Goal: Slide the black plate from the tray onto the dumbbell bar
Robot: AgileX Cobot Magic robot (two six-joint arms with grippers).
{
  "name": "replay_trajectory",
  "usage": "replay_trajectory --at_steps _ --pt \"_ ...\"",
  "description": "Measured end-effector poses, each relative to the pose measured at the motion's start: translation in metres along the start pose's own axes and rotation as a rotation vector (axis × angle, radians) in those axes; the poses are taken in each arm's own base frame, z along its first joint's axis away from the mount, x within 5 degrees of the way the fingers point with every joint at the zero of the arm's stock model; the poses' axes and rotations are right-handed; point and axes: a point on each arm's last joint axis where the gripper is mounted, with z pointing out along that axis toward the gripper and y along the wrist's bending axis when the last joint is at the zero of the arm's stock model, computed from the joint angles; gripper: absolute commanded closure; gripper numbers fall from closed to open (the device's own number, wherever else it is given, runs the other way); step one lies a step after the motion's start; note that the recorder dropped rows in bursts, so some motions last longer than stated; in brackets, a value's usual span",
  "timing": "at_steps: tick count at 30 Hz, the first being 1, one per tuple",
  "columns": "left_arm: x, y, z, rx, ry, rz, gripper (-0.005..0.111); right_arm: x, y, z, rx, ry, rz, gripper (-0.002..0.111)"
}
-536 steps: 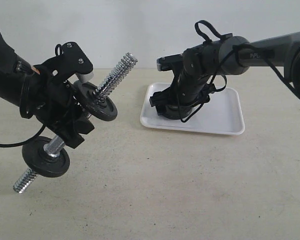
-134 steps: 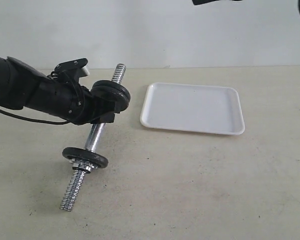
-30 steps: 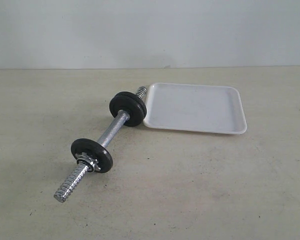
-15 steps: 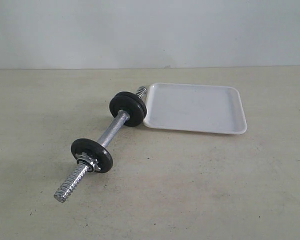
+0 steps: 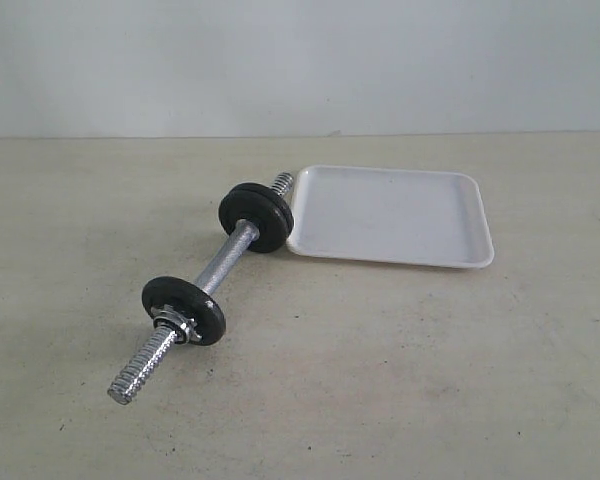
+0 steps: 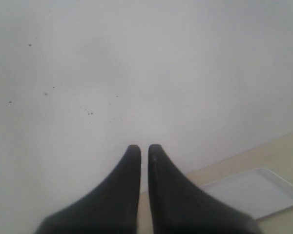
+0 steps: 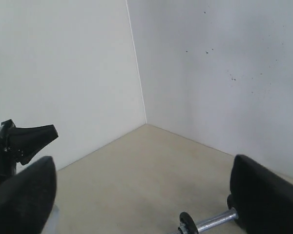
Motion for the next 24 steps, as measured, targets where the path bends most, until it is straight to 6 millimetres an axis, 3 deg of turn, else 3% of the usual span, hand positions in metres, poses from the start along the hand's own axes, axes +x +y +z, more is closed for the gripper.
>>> replay_trajectory --at_steps 3,4,7,13,20,24 --pt "-0.002 -0.004 0.0 0.049 -0.017 -0.006 0.102 0.0 0.0 0.0 -0.002 -0.001 -0.038 0.102" --pt "-0.002 -0.006 0.0 0.066 -0.019 -0.01 0.102 0.0 0.0 0.0 -0.002 -0.001 -0.042 0.108" --pt "0.0 -0.008 -0.002 0.134 -0.01 -0.005 0.102 0.0 0.0 0.0 -0.002 -0.001 -0.077 0.108" --pt "0.008 -0.012 -0.009 0.311 0.034 0.042 0.102 0.007 0.01 -0.009 -0.025 0.021 -0.33 0.108" --pt "0.024 -0.015 -0.007 0.408 0.093 0.068 0.102 0.032 0.048 -0.057 0.039 -0.085 -0.612 0.108" --pt "0.042 -0.015 0.004 0.402 0.138 0.033 0.102 0.048 0.06 -0.081 0.135 -0.122 -0.655 0.108"
